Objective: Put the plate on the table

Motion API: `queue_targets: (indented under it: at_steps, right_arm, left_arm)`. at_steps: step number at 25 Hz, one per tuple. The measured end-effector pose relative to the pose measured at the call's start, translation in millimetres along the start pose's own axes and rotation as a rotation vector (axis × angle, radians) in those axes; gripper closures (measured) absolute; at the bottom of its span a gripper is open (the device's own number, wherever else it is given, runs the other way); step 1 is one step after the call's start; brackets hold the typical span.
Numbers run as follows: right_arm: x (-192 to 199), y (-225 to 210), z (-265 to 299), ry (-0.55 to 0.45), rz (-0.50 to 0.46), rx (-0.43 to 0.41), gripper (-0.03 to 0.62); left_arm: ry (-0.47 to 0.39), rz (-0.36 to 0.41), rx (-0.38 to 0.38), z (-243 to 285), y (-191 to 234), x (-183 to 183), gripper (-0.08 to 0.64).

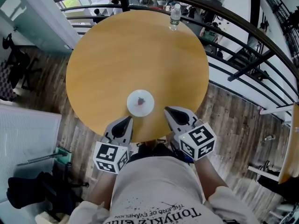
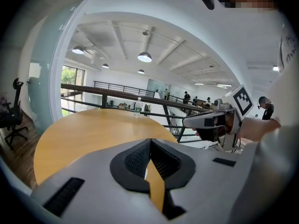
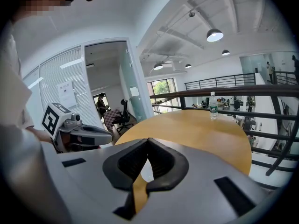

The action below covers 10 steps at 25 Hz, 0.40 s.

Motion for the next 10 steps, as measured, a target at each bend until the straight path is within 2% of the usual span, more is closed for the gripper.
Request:
queue_targets:
  at_steps: [10]
  right_arm:
    - [1.5,0.7,5.0,0.003,0.016,-0.010,0.572]
  left_arm:
    - [0.000,-0.003,-0.007,-4.7,1.6,-2.3,0.535]
Point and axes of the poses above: the fingertips, and each gripper's own axes: z forward along the fingers, y to its left, x out of its underside, the point moved 8 cm from there along -z, backward along the fingers, and after that the axes turned 10 degrees about z, right-handed, at the moved point
